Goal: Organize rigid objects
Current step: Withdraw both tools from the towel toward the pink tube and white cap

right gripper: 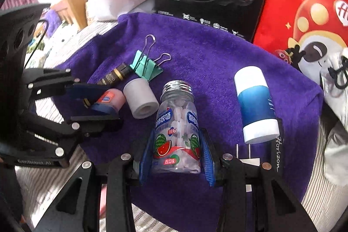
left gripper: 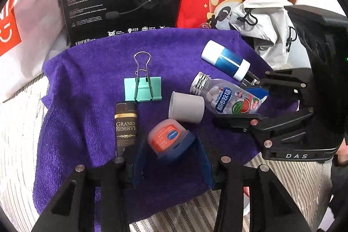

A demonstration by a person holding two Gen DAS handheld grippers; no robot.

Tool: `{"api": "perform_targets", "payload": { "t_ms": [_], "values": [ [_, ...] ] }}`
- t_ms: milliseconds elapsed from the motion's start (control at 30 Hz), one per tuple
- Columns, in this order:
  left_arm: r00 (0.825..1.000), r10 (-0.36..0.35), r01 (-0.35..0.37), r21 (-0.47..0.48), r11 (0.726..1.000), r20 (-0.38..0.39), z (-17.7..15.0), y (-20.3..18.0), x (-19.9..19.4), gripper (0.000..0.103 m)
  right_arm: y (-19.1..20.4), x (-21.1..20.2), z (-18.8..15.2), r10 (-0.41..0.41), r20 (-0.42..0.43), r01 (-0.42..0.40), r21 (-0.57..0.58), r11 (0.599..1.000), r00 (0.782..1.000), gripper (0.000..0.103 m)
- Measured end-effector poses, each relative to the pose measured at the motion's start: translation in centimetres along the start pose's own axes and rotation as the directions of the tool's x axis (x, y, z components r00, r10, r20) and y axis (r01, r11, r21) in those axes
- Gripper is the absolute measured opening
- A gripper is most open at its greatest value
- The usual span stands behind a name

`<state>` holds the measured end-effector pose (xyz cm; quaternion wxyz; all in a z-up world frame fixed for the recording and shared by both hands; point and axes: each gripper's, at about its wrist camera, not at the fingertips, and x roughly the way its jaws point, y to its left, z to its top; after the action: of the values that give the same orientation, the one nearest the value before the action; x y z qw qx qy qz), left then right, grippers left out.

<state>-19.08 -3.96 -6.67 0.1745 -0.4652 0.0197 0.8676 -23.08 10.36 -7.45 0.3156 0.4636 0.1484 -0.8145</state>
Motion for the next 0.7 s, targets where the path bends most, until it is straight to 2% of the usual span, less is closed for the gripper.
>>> {"api": "perform_targets", "payload": {
  "t_ms": [333,500,633,700],
  "values": [
    [0.998,-0.002,0.004,0.036,0.999,-0.056,0.6,-0.2,0.1,0.044,-0.3,-0.2,-0.3,0.041,0.002,-0.041,-0.073,0.996,0.999,0.042],
    [0.999,0.0,0.001,0.019,1.0,-0.051,0.5,-0.2,0.0,0.047,-0.9,-0.4,-0.4,0.083,0.003,-0.083,-0.049,0.995,0.997,0.044],
    [0.999,0.0,0.0,-0.002,1.0,-0.038,0.2,0.2,-0.7,0.049,-1.0,-1.1,-0.6,0.085,0.014,-0.085,-0.029,0.996,0.996,0.045],
    [1.0,0.008,-0.008,-0.006,1.0,-0.028,0.0,0.2,-1.3,0.058,-0.9,-1.5,-0.5,0.085,0.018,-0.084,-0.027,0.996,0.996,0.047]
  ]
}}
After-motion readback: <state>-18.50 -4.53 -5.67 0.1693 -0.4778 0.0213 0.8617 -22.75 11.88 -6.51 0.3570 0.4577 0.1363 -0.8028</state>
